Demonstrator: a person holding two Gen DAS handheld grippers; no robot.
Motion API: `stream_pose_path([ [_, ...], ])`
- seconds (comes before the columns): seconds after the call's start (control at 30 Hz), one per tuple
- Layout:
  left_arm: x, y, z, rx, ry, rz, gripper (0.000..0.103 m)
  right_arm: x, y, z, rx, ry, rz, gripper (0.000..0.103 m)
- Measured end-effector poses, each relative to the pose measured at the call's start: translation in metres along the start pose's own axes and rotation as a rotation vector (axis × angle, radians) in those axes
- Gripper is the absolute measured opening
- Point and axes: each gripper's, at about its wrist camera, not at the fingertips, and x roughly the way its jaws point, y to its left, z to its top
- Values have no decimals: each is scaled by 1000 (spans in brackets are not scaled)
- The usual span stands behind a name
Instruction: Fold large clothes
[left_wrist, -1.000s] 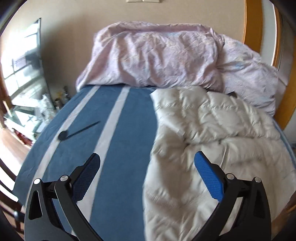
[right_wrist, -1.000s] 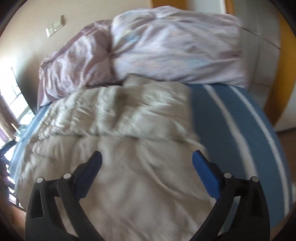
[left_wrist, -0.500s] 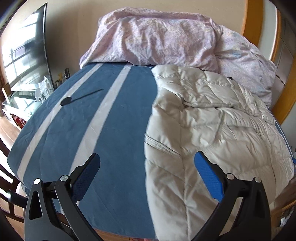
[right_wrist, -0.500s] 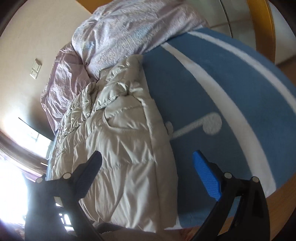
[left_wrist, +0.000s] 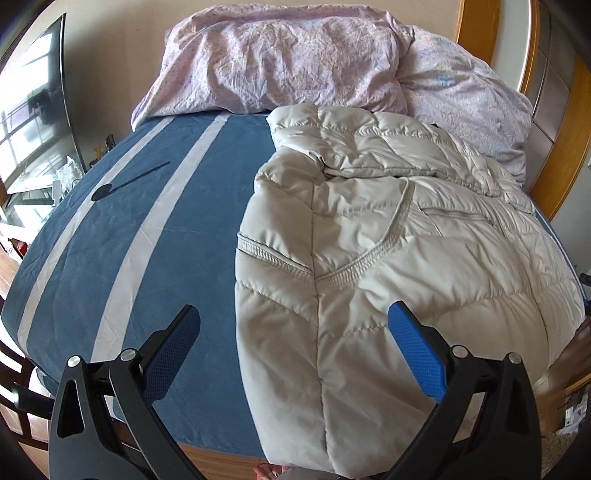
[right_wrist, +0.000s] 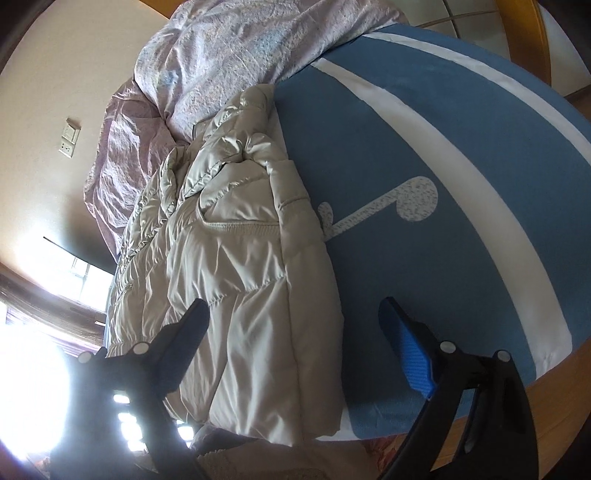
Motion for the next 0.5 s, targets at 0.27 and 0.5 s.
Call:
stream_pose_path([
  [0.27, 6, -6, -4, 4, 25, -31, 102, 3, 4, -8, -15, 49, 51, 82],
  [0.5, 14, 4, -9, -120, 90, -206, 102, 10, 20, -14, -63, 111, 68, 80],
])
